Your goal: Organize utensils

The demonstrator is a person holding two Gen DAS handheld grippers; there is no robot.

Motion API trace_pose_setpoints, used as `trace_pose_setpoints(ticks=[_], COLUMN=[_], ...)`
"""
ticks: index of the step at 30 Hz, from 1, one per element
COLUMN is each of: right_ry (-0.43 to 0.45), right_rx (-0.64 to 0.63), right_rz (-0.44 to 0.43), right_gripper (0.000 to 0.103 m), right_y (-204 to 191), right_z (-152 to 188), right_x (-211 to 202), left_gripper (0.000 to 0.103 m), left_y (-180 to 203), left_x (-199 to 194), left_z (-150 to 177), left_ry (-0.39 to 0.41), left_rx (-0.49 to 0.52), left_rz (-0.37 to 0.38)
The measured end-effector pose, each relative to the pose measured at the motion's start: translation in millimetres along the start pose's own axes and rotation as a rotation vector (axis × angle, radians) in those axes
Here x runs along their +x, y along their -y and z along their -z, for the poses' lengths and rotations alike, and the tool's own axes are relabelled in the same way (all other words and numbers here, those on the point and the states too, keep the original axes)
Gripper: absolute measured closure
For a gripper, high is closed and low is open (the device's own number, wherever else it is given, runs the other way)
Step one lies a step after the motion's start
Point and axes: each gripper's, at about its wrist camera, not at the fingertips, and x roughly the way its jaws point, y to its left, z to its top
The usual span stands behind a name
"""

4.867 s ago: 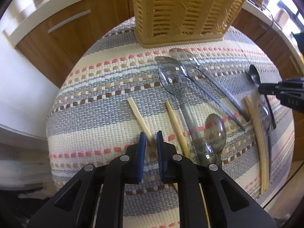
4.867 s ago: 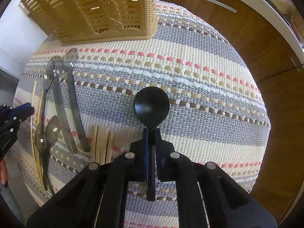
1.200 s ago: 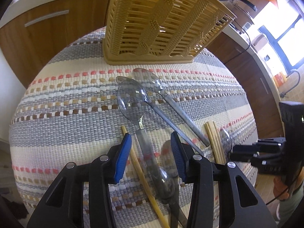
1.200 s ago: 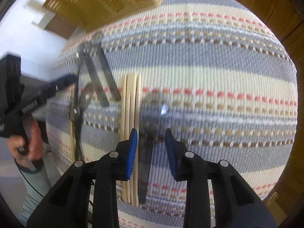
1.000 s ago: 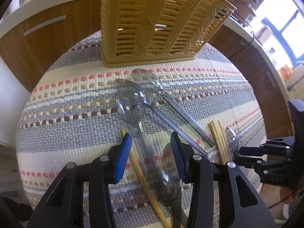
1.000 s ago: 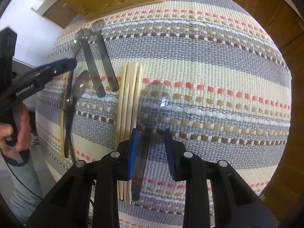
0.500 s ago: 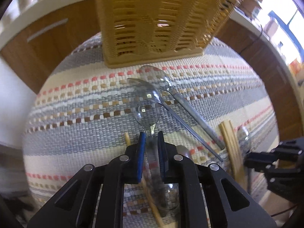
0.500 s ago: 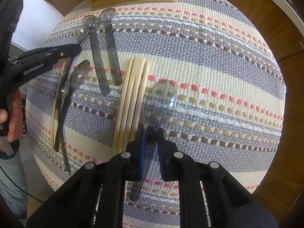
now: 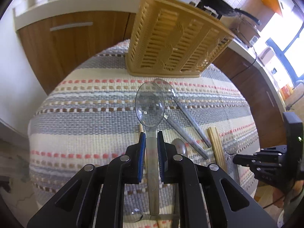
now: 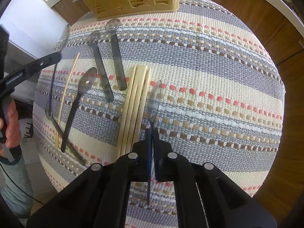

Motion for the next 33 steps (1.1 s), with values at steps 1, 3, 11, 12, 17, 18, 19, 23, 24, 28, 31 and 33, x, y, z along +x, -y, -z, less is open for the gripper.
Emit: trace_pose_setpoints(ticks=[1, 3, 11, 12, 17, 18, 19, 23, 24, 28, 31, 33], right_ry=[0.011, 0.041, 0.098, 0.103, 0.13, 0.135, 0.142, 0.129, 0.113, 0.096, 0.157, 0.356], right_rx=[0.01, 0.017, 0.056, 0.051, 0.013, -0.002, -0.013, 0.079, 0.094, 0.072, 0.094, 0.088], right_rz=[-0.006, 0.004, 0.003, -0.003, 0.044, 0.053, 0.041, -0.099, -0.111, -0.109, -0.207, -0.286], right_gripper=[0.102, 0.102, 0.101, 0.101, 0.102, 0.101, 0.101, 0.1, 0.1, 0.1, 0.1, 0.1], right_y=[2, 21, 76, 76, 59, 55, 52, 50, 52, 49, 50, 52], right_z=[1, 0, 5, 6, 8, 8, 9, 7, 5, 5, 6, 13], right_x=[-2, -18, -59, -59, -67, -68, -69, -57, -56, -46, -52, -86], left_gripper=[0.093, 0.093, 0.093, 0.093, 0.093, 0.093, 0.093, 0.093, 0.093, 0.092, 0.092, 0.092], left_y=[-1, -4, 0, 1, 1, 0, 0, -2, -3, -3, -2, -2], left_x=[-6, -17, -31, -31, -33, -33, -33, -36, -36, -34, -35, -34], left_z=[2, 4, 9, 10, 12, 13, 13, 15, 15, 16, 17, 17], left_ry=[0.014, 0.036, 0.085, 0.085, 0.092, 0.09, 0.089, 0.1, 0.099, 0.096, 0.103, 0.108], left_rx=[0.0, 0.0, 0.018, 0.022, 0.025, 0.021, 0.023, 0.03, 0.03, 0.045, 0.047, 0.048], left_rz=[0.005, 0.016, 0.054, 0.055, 0.056, 0.053, 0.05, 0.054, 0.057, 0.058, 0.069, 0.075])
